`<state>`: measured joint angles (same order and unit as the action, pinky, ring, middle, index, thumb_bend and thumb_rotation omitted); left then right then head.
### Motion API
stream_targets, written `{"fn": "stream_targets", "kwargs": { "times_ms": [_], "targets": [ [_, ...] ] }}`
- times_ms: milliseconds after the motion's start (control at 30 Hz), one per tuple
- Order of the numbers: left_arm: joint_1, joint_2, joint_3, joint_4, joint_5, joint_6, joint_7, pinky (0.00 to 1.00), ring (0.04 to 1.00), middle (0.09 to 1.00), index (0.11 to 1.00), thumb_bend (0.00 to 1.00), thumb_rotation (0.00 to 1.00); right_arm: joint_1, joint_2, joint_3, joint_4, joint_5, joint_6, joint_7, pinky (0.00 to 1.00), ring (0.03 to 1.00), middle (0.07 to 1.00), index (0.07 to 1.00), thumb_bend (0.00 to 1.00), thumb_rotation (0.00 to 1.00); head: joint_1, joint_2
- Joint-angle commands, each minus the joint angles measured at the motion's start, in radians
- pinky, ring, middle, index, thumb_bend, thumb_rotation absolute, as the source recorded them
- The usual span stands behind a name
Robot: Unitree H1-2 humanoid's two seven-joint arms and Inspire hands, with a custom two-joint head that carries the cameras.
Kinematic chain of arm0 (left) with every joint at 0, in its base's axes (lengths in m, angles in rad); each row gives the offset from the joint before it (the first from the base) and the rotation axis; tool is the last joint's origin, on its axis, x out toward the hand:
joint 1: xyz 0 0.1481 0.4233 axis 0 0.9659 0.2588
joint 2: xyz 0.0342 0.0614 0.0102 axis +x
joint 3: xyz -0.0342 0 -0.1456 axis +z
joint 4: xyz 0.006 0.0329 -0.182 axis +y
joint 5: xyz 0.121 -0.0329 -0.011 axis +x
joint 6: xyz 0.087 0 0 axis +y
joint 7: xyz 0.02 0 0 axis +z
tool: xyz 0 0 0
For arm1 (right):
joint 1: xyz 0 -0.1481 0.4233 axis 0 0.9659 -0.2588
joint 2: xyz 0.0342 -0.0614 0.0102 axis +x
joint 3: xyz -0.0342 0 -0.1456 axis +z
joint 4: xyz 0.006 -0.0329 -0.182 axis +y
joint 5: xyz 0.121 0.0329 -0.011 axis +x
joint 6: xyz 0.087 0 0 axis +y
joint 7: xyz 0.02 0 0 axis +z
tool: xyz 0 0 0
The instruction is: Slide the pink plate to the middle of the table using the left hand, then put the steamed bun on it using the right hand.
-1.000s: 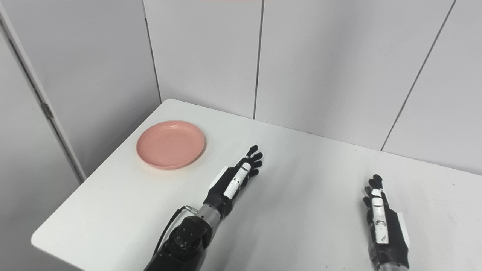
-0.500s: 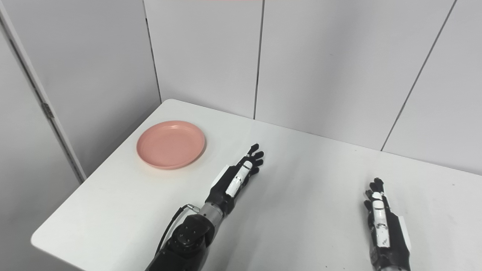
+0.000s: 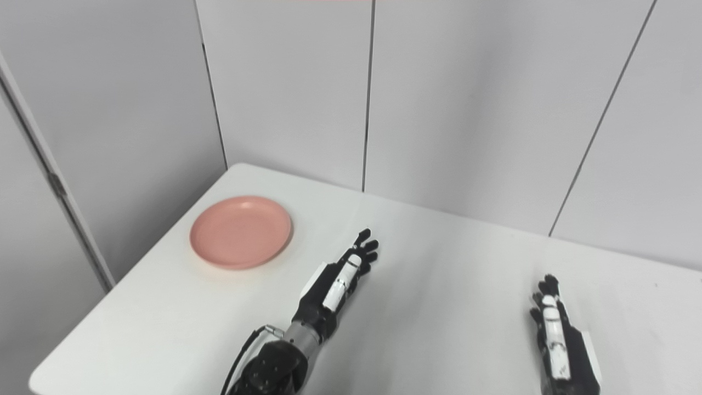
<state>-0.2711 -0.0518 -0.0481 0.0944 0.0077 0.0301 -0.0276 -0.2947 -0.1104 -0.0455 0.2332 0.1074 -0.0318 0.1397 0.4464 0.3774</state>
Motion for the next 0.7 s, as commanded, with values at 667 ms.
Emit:
{"fn": "stream_targets", "kwargs": {
  "times_ms": [667],
  "targets": [
    [-0.068, 0.03, 0.165, -0.471, -0.023, 0.113, 0.094, 0.96, 0.922, 0.929, 0.933, 0.46, 1.0, 0.031, -0.033, -0.011, 0.028, 0.023, 0.017, 0.013, 1.0, 1.0, 1.0, 1.0, 0.02, 1.0, 0.047, 0.03]
  ]
}}
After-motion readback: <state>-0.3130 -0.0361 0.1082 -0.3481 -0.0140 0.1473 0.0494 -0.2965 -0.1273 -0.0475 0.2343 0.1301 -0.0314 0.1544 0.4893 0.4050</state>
